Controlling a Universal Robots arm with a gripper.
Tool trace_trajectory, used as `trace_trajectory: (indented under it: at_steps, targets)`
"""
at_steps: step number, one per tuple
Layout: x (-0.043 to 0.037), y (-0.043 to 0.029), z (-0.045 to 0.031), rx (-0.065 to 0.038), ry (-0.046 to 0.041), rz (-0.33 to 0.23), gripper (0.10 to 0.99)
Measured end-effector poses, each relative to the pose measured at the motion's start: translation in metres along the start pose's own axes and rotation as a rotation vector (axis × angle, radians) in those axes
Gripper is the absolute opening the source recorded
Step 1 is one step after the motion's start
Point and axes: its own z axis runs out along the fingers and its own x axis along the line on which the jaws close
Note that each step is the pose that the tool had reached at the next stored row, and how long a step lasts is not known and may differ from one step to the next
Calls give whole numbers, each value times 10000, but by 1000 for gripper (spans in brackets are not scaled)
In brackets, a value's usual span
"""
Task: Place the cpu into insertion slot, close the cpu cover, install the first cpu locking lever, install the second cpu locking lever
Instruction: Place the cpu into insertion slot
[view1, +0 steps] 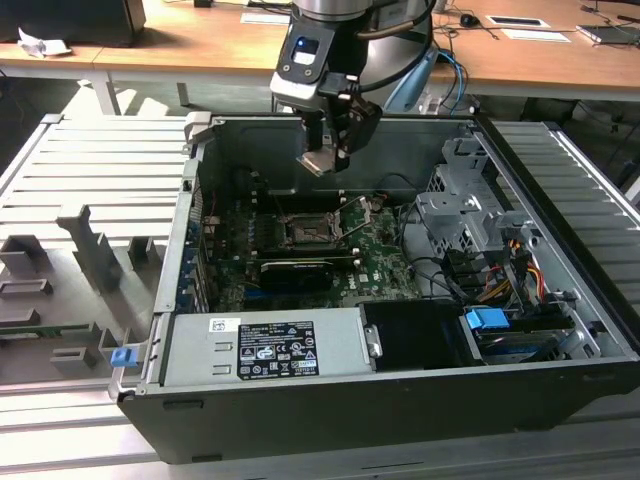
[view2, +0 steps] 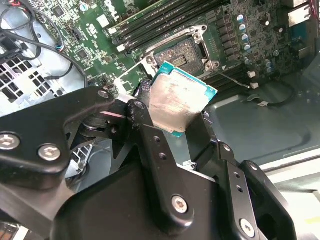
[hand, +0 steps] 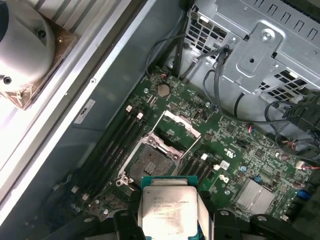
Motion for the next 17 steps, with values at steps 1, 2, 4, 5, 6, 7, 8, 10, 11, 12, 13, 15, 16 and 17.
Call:
trace_trajectory:
  at_steps: [1,2,4,5,6,7,8,10,11,12,13,15,16,17]
  targets:
    - [0,0,0,-2,-9,96,529]
    - [0,0,2,-5,-26,280,529]
    - [0,0,6,-10,-54,598,529]
    - [0,-1,8,-14,-71,789,529]
    - [0,-1,12,-18,-94,1036,529]
    - [0,-1,15,-22,-119,1308,529]
    - [-1,-1,17,-25,-132,1461,529]
    - [-1,-2,21,-32,-161,1794,529]
    - [-1,-2,21,-33,-169,1883,529]
    - [-1,-2,22,-35,-178,1975,529]
    - [-1,-2,23,-36,-183,2043,529]
    - [0,-2,30,-38,-192,2146,529]
    - [-1,-3,35,-38,-194,2154,529]
    - [-1,-3,40,-38,-194,2155,529]
